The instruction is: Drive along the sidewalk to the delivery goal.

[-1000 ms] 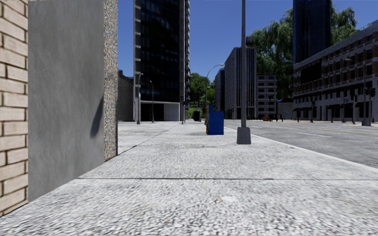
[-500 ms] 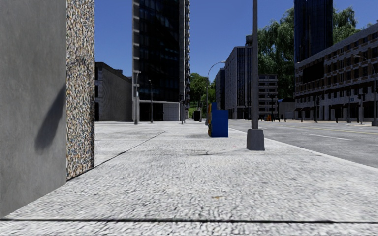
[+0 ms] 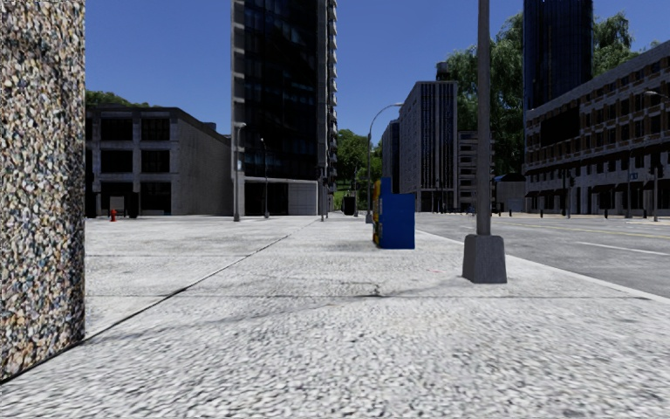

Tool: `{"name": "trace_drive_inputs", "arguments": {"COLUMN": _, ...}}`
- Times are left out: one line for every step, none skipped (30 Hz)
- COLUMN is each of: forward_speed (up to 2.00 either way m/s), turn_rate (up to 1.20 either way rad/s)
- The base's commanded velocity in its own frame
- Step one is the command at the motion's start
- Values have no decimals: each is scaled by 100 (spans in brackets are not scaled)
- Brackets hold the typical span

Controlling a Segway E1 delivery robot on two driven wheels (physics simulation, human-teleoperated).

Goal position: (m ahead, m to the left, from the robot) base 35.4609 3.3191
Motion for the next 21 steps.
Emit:
{"name": "trace_drive_inputs", "arguments": {"forward_speed": 200, "turn_rate": 0}}
{"name": "trace_drive_inputs", "arguments": {"forward_speed": 200, "turn_rate": 0}}
{"name": "trace_drive_inputs", "arguments": {"forward_speed": 200, "turn_rate": 0}}
{"name": "trace_drive_inputs", "arguments": {"forward_speed": 200, "turn_rate": 0}}
{"name": "trace_drive_inputs", "arguments": {"forward_speed": 200, "turn_rate": 0}}
{"name": "trace_drive_inputs", "arguments": {"forward_speed": 200, "turn_rate": 0}}
{"name": "trace_drive_inputs", "arguments": {"forward_speed": 200, "turn_rate": 0}}
{"name": "trace_drive_inputs", "arguments": {"forward_speed": 200, "turn_rate": 0}}
{"name": "trace_drive_inputs", "arguments": {"forward_speed": 200, "turn_rate": 0}}
{"name": "trace_drive_inputs", "arguments": {"forward_speed": 200, "turn_rate": 0}}
{"name": "trace_drive_inputs", "arguments": {"forward_speed": 200, "turn_rate": 0}}
{"name": "trace_drive_inputs", "arguments": {"forward_speed": 200, "turn_rate": 0}}
{"name": "trace_drive_inputs", "arguments": {"forward_speed": 200, "turn_rate": 0}}
{"name": "trace_drive_inputs", "arguments": {"forward_speed": 200, "turn_rate": 0}}
{"name": "trace_drive_inputs", "arguments": {"forward_speed": 200, "turn_rate": 0}}
{"name": "trace_drive_inputs", "arguments": {"forward_speed": 200, "turn_rate": 0}}
{"name": "trace_drive_inputs", "arguments": {"forward_speed": 200, "turn_rate": 0}}
{"name": "trace_drive_inputs", "arguments": {"forward_speed": 200, "turn_rate": 0}}
{"name": "trace_drive_inputs", "arguments": {"forward_speed": 200, "turn_rate": 0}}
{"name": "trace_drive_inputs", "arguments": {"forward_speed": 200, "turn_rate": 0}}
{"name": "trace_drive_inputs", "arguments": {"forward_speed": 200, "turn_rate": 0}}
